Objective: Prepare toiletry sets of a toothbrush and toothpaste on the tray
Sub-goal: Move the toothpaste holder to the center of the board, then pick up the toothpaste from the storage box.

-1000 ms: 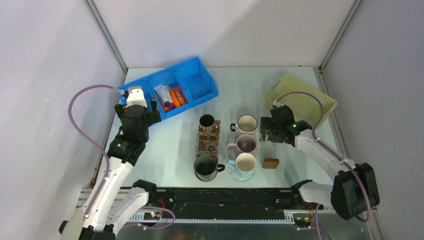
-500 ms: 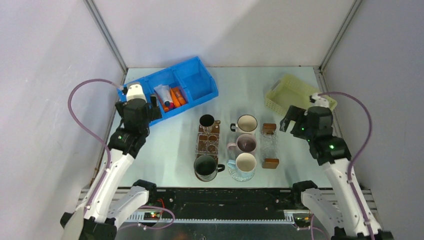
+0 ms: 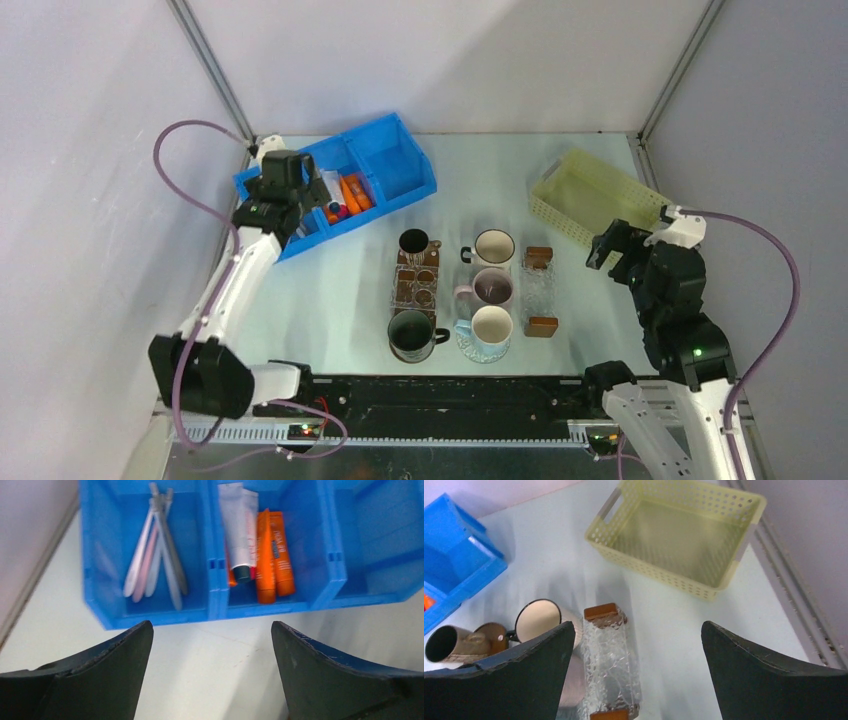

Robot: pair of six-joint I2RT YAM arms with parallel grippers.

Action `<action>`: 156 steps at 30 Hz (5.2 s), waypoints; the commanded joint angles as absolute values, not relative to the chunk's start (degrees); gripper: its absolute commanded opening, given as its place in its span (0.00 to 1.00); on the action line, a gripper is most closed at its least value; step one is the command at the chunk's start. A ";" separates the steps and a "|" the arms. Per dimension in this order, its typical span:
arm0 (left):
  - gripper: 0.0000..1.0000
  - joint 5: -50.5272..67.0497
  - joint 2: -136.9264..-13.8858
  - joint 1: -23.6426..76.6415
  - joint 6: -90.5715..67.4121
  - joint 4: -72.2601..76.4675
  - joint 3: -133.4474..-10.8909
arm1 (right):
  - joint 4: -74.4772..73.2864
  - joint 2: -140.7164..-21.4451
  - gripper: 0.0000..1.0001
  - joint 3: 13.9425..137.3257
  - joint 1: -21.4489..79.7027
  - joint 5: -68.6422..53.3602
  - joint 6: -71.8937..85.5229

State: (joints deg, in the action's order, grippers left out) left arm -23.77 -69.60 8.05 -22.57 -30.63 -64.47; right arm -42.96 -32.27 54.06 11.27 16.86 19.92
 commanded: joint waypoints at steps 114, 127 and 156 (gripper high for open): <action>0.00 -17.28 -67.79 63.18 16.76 13.52 -56.11 | -19.59 -43.78 0.89 62.82 15.89 -20.86 37.71; 0.00 -17.63 -69.99 68.13 18.88 15.12 -58.08 | -20.45 -47.50 0.77 62.77 15.93 -17.14 39.77; 0.72 -22.88 -69.15 69.61 18.06 14.76 -56.13 | -21.01 -43.08 0.00 60.51 12.90 -18.37 32.02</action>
